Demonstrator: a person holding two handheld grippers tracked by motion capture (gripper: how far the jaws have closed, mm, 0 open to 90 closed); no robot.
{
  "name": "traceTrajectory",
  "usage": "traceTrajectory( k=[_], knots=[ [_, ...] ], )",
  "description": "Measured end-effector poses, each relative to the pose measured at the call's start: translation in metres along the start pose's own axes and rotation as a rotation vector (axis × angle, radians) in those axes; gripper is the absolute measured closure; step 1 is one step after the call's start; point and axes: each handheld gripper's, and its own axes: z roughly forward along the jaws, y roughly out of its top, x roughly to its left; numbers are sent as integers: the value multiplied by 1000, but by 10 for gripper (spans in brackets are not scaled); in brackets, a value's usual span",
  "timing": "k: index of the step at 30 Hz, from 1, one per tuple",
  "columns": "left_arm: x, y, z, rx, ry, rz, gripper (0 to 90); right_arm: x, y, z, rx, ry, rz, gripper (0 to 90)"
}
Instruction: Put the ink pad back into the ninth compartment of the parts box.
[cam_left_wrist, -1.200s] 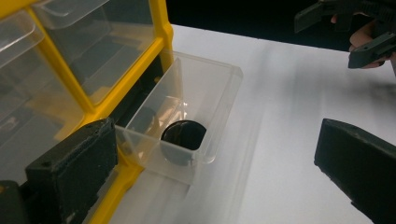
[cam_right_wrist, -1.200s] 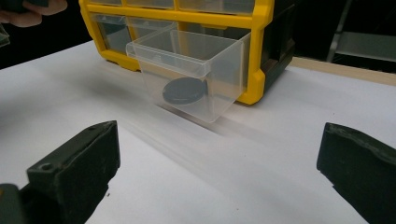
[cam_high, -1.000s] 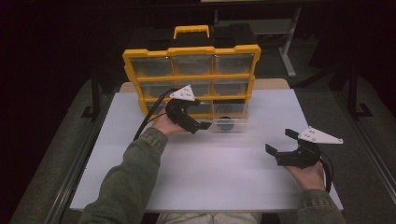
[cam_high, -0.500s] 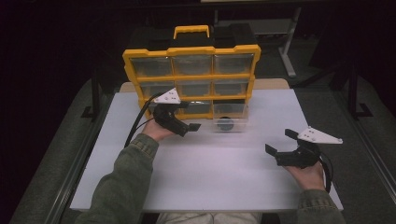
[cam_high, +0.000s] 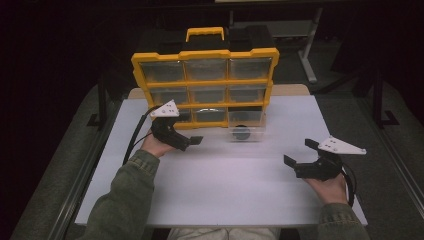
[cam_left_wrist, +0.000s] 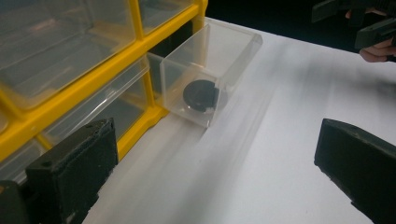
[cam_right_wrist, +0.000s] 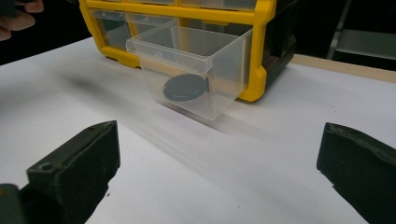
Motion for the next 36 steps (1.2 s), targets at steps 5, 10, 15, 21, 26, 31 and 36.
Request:
traceTrajectory(
  k=[5, 10, 15, 21, 26, 31, 36],
  knots=[
    [0, -7, -9, -28, 18, -8, 0, 0, 0, 0, 1, -1, 0, 0],
    [-1, -14, -15, -47, 37, -17, 0, 0, 0, 0, 2, -2, -1, 0],
    [-5, -22, -19, -48, 50, -6, 0, 0, 0, 1, 4, -2, 1, 0],
    [-6, -31, -24, -68, 63, -12, 0, 0, 0, 0, -1, -1, 1, 0],
    [-4, -38, -30, -77, 69, -32, 0, 1, 0, 0, 1, -1, 1, 0],
    [-2, -49, -39, -90, 91, -63, 0, 1, 0, 2, 7, -1, 1, 0],
    [1, -58, -46, -102, 126, -82, 0, 1, 0, 1, 8, -2, 1, 0]
  ],
)
